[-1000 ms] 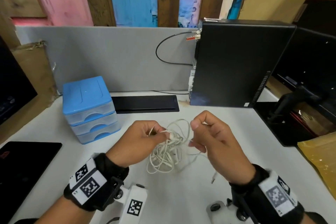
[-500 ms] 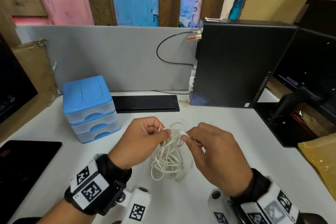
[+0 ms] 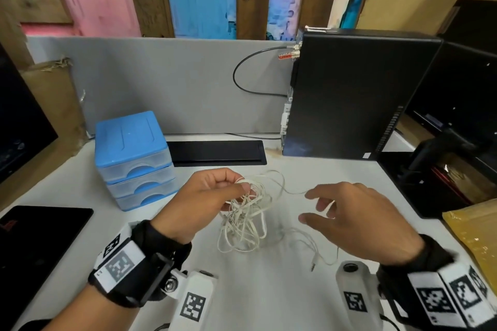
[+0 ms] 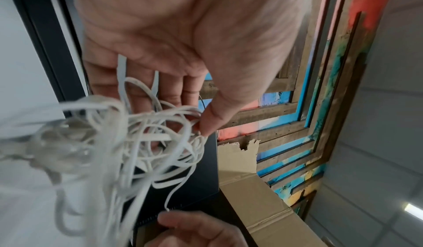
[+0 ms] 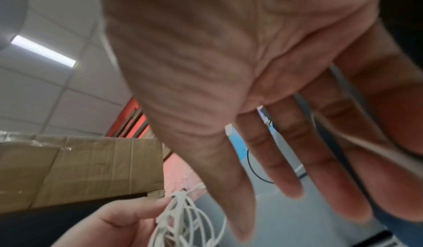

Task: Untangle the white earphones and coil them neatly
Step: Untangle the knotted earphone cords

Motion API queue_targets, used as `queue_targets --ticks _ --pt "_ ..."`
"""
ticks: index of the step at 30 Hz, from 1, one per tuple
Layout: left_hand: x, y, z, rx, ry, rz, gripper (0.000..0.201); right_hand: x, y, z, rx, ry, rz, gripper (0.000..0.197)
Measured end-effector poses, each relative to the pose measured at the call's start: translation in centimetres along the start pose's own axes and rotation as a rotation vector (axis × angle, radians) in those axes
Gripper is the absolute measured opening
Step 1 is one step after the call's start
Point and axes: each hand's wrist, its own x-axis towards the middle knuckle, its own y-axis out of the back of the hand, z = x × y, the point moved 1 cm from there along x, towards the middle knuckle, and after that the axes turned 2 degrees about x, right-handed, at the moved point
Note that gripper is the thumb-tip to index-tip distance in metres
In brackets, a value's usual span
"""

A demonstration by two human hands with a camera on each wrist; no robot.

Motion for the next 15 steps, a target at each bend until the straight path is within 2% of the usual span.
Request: queue_targets --ticks 3,5,6,7,10,11,13,15 --pt "-0.5 -0.3 0.1 0.111 -0.144 -0.063 0.003 -0.1 0.3 -0.5 0.007 -0.028 0.161 0.042" --pt "-1.1 -0.8 0.3 0.228 -0.237 -0.135 0.003 -0.2 0.0 -0.9 0.145 0.082 0.321 0.033" --pt "-1.4 -1.0 0.4 0.265 -0.255 -0.172 0.003 -0.2 -0.2 -1.2 0.232 0.161 0.341 0.026" --pt "-1.7 -1.3 0.5 0.283 -0.258 -0.206 0.004 -0.2 -0.5 -1.6 0.343 0.226 0.298 0.022" --pt "-2.2 -2.0 0.5 0.336 -0.253 -0.288 0.004 -0.4 -1.2 -2.7 0.63 0.269 -0.039 0.036" --pt "-2.3 -2.1 0.5 0.359 -0.262 -0.299 0.004 -0.4 -1.1 -2.9 0.668 0.274 -0.097 0.039" --pt "-2.3 -2.2 0.3 0.384 -0.272 -0.291 0.004 -0.4 -0.8 -2.9 0.724 0.25 -0.128 0.037" --pt "-2.2 -2.2 0.3 0.399 -0.274 -0.251 0.004 -0.4 -0.6 -2.6 0.769 0.211 -0.105 0.027"
